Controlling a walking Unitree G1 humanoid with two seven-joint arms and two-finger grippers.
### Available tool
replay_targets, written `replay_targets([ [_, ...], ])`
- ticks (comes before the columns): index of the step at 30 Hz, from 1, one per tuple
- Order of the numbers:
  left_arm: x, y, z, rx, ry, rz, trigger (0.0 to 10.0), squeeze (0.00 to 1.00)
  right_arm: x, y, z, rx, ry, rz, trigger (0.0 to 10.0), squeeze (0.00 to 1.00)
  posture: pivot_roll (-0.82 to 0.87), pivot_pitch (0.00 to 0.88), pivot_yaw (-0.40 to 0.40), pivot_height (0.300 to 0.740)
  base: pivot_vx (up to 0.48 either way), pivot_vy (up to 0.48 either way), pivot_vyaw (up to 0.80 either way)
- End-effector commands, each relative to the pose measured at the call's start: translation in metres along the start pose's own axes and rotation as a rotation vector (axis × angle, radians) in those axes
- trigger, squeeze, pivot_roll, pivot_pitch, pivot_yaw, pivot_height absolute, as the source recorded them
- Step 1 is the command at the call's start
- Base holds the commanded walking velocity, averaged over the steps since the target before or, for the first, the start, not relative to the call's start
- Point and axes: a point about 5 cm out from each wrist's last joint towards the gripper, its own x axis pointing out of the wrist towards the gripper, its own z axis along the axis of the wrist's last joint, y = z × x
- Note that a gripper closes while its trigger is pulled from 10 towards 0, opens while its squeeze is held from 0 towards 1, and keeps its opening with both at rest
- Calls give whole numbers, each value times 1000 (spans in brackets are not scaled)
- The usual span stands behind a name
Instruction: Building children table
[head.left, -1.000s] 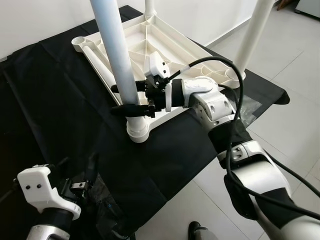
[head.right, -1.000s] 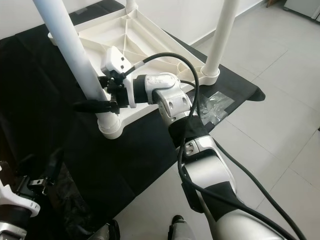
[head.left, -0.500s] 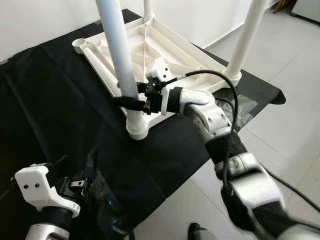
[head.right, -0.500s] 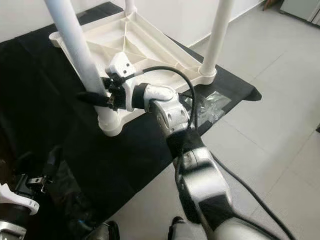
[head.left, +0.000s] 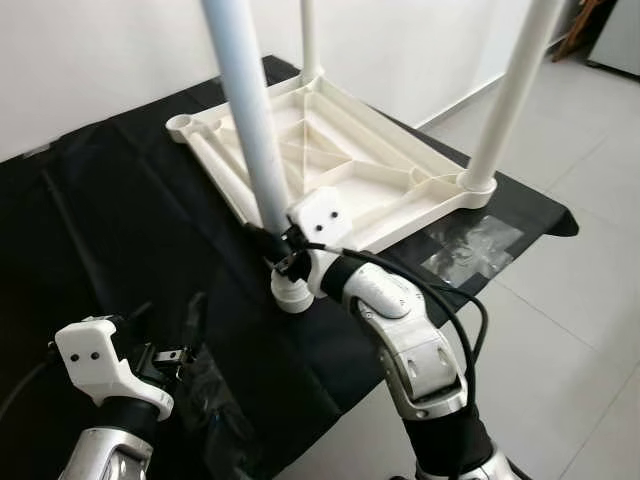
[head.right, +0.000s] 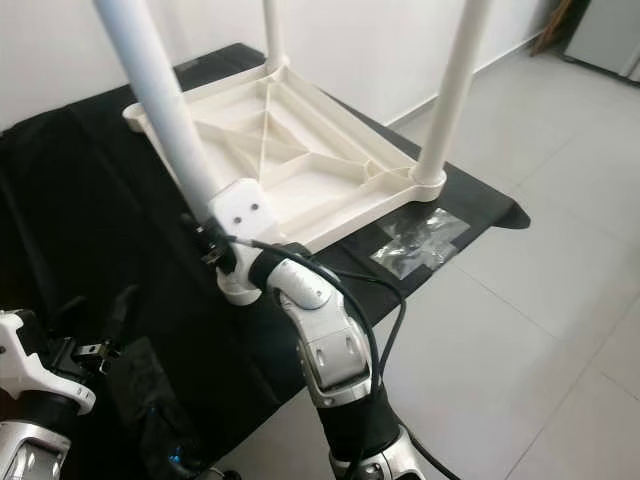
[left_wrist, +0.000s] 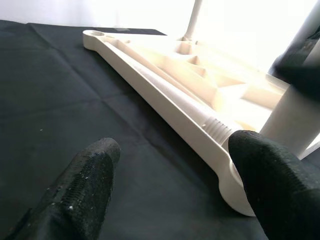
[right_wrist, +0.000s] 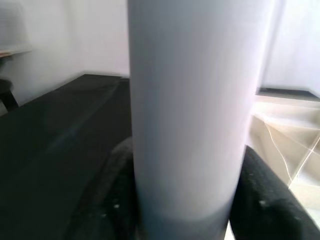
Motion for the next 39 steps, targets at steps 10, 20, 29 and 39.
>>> replay_targets([
  [10,3,-5,-8,8,18,-16,10000,0,14,-10,36,-117,-150,578,10000,961,55,202,45,740,0,0,0],
  [20,-2,-3,-7,8,-1,43,10000,0,27,-18,42,-180,-112,811,10000,0,94,223,31,740,0,0,0],
  [29,-9,-1,-5,4,-12,101,10000,0,34,-29,46,-145,-83,882,0,0,113,236,22,740,0,0,0],
  [39,-10,0,-7,-15,-10,104,10000,0,39,-43,6,-19,-4,338,0,0,65,247,26,740,0,0,0],
])
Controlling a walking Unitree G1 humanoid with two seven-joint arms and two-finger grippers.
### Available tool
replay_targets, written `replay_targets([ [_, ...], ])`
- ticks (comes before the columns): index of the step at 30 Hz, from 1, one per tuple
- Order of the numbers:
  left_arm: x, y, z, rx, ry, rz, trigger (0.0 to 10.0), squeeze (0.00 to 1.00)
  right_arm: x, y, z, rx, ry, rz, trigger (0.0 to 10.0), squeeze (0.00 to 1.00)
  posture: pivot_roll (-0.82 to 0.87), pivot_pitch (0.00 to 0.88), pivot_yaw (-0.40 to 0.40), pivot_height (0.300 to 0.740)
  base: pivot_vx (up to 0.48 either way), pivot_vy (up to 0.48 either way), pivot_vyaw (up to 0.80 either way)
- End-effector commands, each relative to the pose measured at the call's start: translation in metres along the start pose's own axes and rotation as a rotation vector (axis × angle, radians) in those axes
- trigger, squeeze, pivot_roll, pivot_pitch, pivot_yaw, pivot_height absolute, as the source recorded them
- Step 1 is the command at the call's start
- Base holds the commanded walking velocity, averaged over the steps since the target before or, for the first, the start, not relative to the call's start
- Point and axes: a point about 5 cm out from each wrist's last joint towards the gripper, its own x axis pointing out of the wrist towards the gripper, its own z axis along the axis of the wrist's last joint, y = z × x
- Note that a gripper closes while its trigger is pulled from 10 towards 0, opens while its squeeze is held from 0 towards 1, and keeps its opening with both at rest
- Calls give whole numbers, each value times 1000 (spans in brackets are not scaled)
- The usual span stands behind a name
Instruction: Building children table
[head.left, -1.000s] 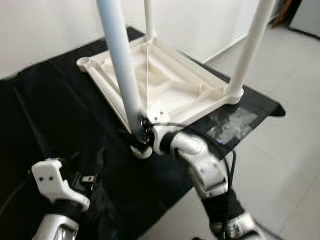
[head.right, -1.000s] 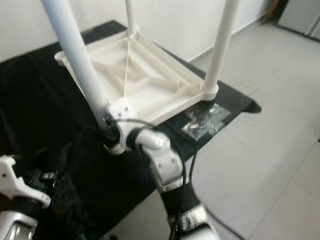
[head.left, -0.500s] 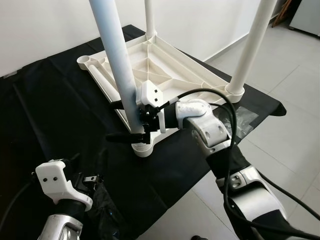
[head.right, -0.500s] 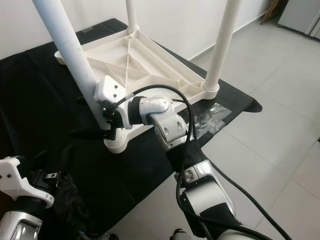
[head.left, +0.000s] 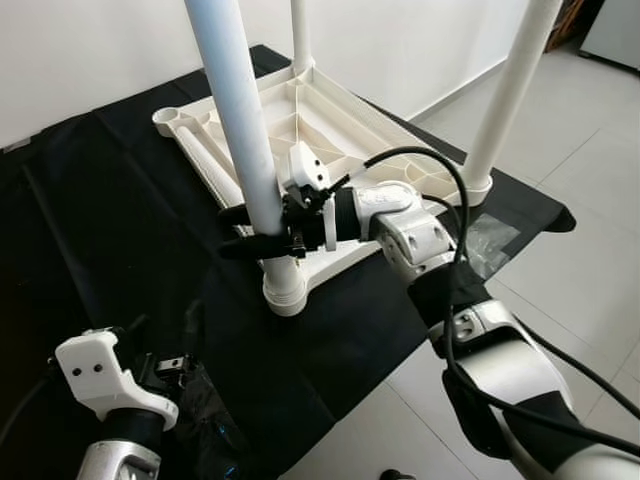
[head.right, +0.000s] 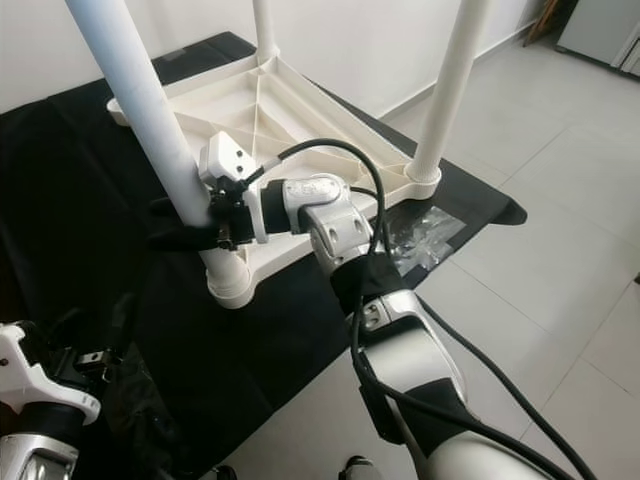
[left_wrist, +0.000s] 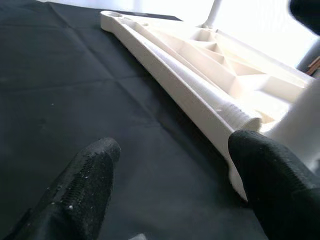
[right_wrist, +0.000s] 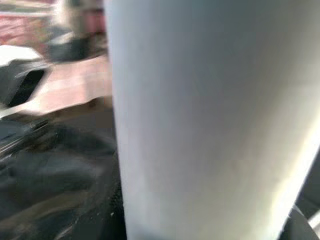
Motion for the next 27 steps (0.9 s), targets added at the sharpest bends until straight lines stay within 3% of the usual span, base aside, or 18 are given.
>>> replay_targets([
  [1,-2,4,1,8,-8,17,10000,0,-2,0,-29,69,78,-379,0,0,65,247,26,740,0,0,0],
  [2,-1,5,1,4,-8,15,10000,0,-9,18,-51,164,134,-653,0,0,60,252,34,740,0,0,0],
  [3,-1,5,1,4,-8,15,10000,0,-9,18,-51,164,134,-653,0,0,60,252,34,740,0,0,0],
  [4,1,6,1,1,-9,11,10000,0,-17,39,-64,231,172,-823,0,0,63,252,42,740,0,0,0],
  [5,3,7,1,0,-8,7,10000,0,-23,53,-69,259,194,-916,0,0,56,252,47,740,0,0,0],
  [7,6,9,0,3,-4,-1,10000,0,-21,59,-66,242,187,-925,0,0,38,231,58,740,0,0,0],
  [14,10,12,-1,2,-2,0,10000,0,-15,55,-63,228,162,-900,0,0,36,217,61,740,0,0,0],
  [15,12,12,-1,2,-2,-3,10000,0,-12,53,-61,224,156,-886,392,0,40,205,62,740,0,0,0],
  [16,13,13,-2,4,-5,-1,10000,0,-7,52,-54,224,142,-871,10000,0,42,199,63,740,0,0,0],
  [19,14,13,-2,6,-8,0,10000,0,-4,52,-49,224,133,-862,10000,0,44,196,64,740,0,0,0],
  [20,15,13,-1,7,-9,1,10000,0,0,52,-42,224,105,-807,10000,1000,47,195,65,740,0,0,0],
  [22,15,14,-1,7,-10,1,10000,0,2,48,-31,196,56,-740,10000,1000,47,195,65,740,0,0,0],
  [24,15,13,-1,6,-9,-4,10000,0,3,41,-11,140,-40,-571,10000,1000,50,194,64,740,0,0,0],
  [25,15,13,-1,6,-9,-4,10000,0,3,41,-11,140,-40,-571,10000,1000,50,194,64,740,0,0,0],
  [26,16,13,-1,5,-8,-7,10000,0,1,37,-4,106,-62,-445,10000,1000,51,196,63,740,0,0,0],
  [27,16,13,-1,5,-8,-7,10000,0,1,37,-4,106,-62,-445,10000,1000,51,196,63,740,0,0,0],
])
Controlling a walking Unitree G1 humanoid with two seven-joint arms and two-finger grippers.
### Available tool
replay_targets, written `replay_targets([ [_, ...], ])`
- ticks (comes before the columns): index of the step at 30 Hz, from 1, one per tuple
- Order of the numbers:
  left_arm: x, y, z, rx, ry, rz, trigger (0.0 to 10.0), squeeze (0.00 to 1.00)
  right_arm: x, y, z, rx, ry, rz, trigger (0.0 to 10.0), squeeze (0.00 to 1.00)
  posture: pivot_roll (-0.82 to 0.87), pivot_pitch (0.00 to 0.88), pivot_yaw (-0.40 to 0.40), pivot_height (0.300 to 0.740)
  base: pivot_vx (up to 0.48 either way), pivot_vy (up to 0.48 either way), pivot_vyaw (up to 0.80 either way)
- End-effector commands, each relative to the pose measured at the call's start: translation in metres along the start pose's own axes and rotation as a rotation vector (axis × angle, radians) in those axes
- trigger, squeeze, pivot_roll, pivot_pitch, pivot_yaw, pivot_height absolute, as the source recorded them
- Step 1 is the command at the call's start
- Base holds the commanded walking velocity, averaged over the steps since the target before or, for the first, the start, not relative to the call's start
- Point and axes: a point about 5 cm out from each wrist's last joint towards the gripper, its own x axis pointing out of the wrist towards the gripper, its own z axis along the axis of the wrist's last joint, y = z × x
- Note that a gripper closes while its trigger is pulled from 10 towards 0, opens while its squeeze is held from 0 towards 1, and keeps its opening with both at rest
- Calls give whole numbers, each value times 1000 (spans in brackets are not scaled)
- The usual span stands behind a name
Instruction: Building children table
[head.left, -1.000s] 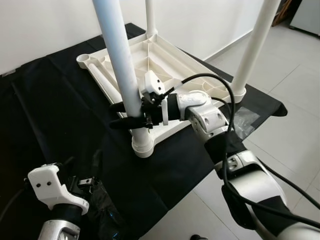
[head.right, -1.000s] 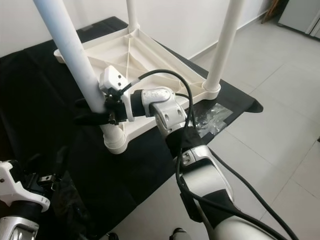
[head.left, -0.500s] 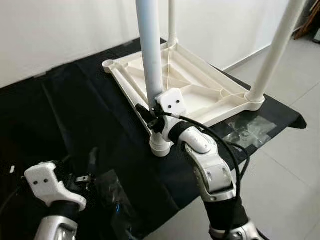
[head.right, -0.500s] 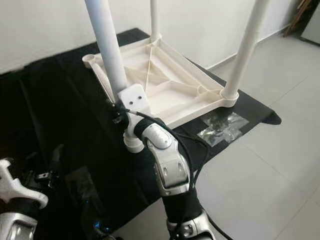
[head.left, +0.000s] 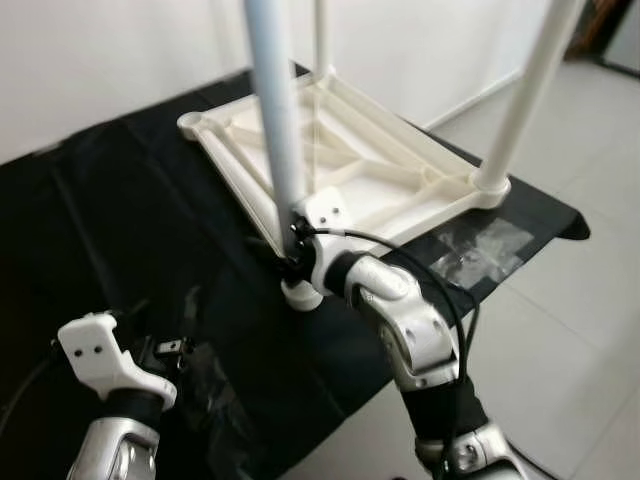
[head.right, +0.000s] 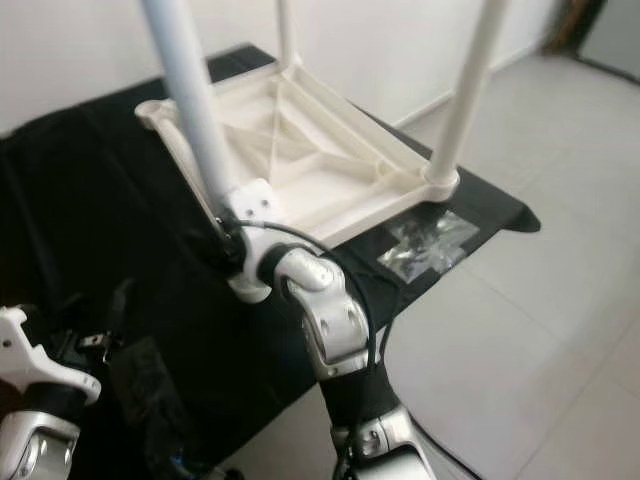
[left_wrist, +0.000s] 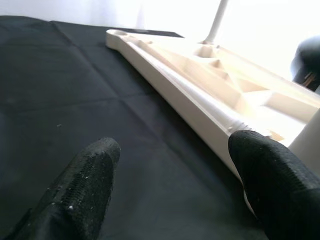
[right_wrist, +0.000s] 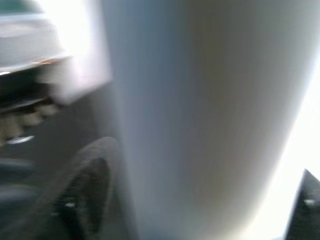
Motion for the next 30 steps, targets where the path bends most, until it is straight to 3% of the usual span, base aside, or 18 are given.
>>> replay_targets([
  [1,-3,6,-4,10,20,21,10000,0,1,5,2,-17,-32,181,10000,565,55,197,62,740,0,0,0],
  [2,-3,5,-3,9,19,20,10000,0,-1,1,4,-69,-23,276,10000,0,57,199,61,740,0,0,0],
  [3,-4,5,-3,9,19,19,10000,0,-3,-4,4,-108,-1,351,10000,0,61,201,59,740,0,0,0],
  [5,-4,5,-3,9,19,19,10000,0,-3,-4,4,-108,-1,351,10000,0,61,201,59,740,0,0,0],
  [10,-9,3,-2,16,18,24,10000,0,4,-31,15,-140,34,483,10000,0,88,220,51,740,0,0,0],
  [12,-10,3,-2,17,18,25,10000,0,6,-34,17,-135,32,489,10000,0,90,221,51,740,0,0,0],
  [14,-12,3,-2,21,21,28,10000,0,7,-38,20,-109,29,534,3647,0,94,225,49,740,0,0,0],
  [15,-13,2,-2,23,22,29,10000,0,7,-40,21,-92,31,556,0,0,97,229,48,740,0,0,0],
  [26,-15,2,-1,23,24,32,10000,0,5,-45,19,-85,49,635,0,0,97,234,44,740,0,0,0],
  [28,-15,1,-2,22,25,32,10000,0,5,-47,14,-88,56,596,0,0,90,231,43,740,0,0,0],
  [30,-15,1,-2,18,26,31,10000,0,7,-51,2,-72,77,420,0,0,78,226,36,740,0,0,0],
])
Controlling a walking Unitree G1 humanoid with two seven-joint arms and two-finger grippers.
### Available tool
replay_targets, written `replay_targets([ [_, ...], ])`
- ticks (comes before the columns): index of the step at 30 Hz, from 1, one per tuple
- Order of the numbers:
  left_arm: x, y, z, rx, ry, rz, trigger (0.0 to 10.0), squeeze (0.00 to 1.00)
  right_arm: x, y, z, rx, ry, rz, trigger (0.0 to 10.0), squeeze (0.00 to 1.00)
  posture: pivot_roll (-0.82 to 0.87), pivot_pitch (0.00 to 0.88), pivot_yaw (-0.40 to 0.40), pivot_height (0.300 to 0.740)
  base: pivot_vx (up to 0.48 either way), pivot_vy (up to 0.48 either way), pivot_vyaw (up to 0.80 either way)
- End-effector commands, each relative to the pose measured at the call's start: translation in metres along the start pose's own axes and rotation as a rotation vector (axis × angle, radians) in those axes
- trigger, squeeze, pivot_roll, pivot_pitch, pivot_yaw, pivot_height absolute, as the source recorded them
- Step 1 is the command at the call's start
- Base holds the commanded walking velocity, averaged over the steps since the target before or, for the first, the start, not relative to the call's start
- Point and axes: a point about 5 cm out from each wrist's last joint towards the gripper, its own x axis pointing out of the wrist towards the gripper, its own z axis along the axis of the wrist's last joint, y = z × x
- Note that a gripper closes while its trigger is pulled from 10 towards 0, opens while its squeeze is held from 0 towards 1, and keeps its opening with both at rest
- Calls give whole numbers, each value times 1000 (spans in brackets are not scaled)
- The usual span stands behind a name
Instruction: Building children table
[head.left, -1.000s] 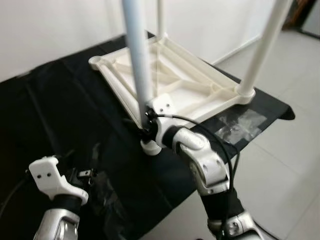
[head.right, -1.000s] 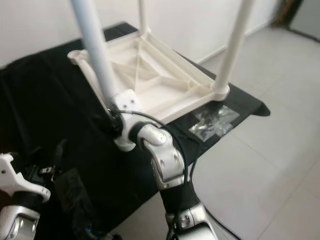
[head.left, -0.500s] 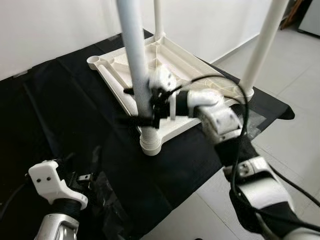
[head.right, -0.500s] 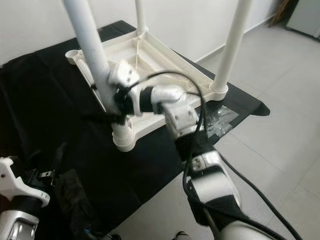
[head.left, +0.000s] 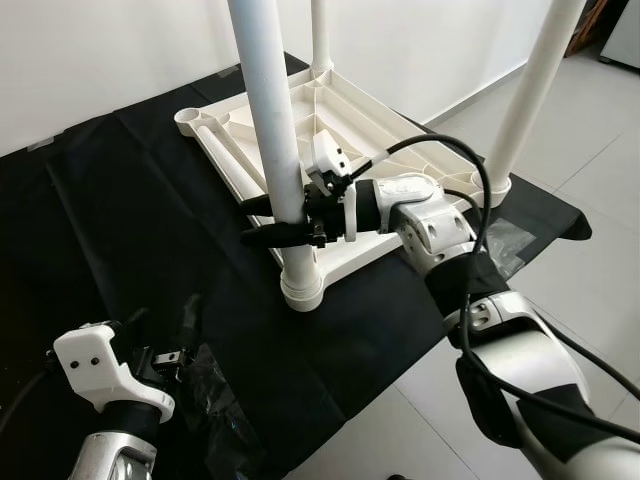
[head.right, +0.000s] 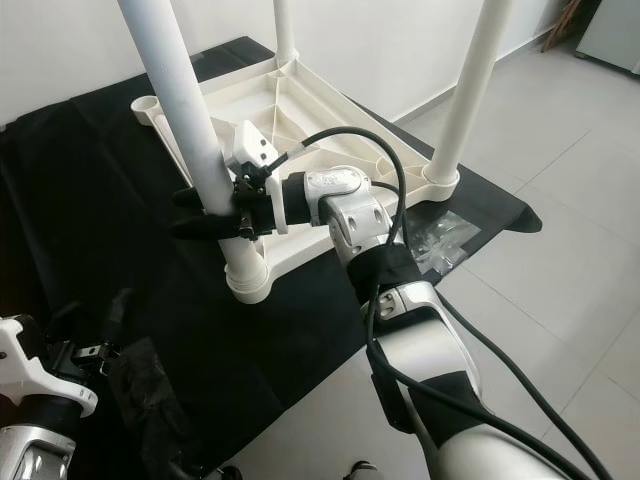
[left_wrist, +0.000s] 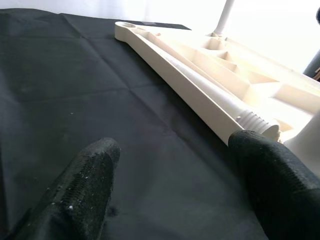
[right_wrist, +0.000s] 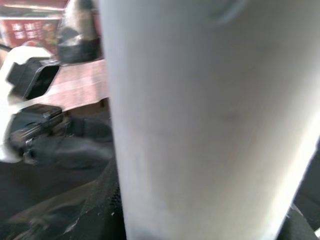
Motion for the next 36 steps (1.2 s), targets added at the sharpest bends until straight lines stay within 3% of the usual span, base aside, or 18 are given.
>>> replay_targets([
  [1,-3,1,-2,2,6,16,10000,0,1,-2,-11,11,24,-120,0,0,78,226,36,740,0,0,0],
  [2,-3,1,-2,0,7,15,10000,0,2,0,-21,35,47,-240,0,0,77,226,35,740,0,0,0],
  [3,-3,2,-2,-1,7,15,10000,0,3,2,-40,97,113,-539,0,0,68,226,37,740,0,0,0],
  [5,-3,2,-2,-1,7,15,10000,0,3,2,-40,97,113,-539,0,0,68,226,37,740,0,0,0],
  [6,-2,2,-2,-2,7,15,10000,0,0,4,-53,132,170,-753,0,0,68,226,37,740,0,0,0],
  [7,-1,3,-2,-5,7,12,10000,0,-2,26,-69,191,206,-886,0,0,52,228,53,740,0,0,0],
  [8,-1,3,-2,-5,7,12,10000,0,-2,26,-69,191,206,-886,0,0,52,228,53,740,0,0,0],
  [9,0,4,-3,-7,9,9,10000,0,1,47,-77,238,216,-931,0,0,45,218,55,740,0,0,0],
  [15,4,5,-4,-8,11,0,10000,0,13,64,-75,274,185,-889,0,0,38,189,62,740,0,0,0],
  [16,6,5,-4,-8,12,-4,10000,0,19,62,-71,269,175,-855,10000,0,40,189,62,740,0,0,0],
  [22,7,6,-4,-7,7,-1,10000,0,29,52,-55,271,116,-765,10000,0,45,188,61,740,0,0,0],
  [23,8,6,-4,-7,5,2,10000,0,31,46,-43,262,56,-683,10000,1000,51,190,59,740,0,0,0],
  [26,7,6,-3,-8,4,2,10000,0,31,44,-33,241,20,-622,10000,1000,53,192,60,740,0,0,0],
  [30,7,6,-3,-13,5,-1,10000,0,22,41,-5,-11,-33,-267,10000,1000,56,199,61,740,0,0,0],
  [32,7,5,-3,-13,6,-2,10000,0,19,41,-4,-49,-20,-200,10000,902,61,200,60,740,0,0,0],
  [33,7,5,-3,-13,6,-2,10000,0,15,38,-5,-90,17,-148,10000,133,64,203,59,740,0,0,0],
  [34,6,5,-3,-13,6,-3,10000,0,12,35,-6,-107,42,-110,10000,0,71,206,57,740,0,0,0],
  [36,5,4,-3,-12,7,-2,10000,0,9,29,-5,-108,57,-62,10000,0,76,210,55,740,0,0,0],
])
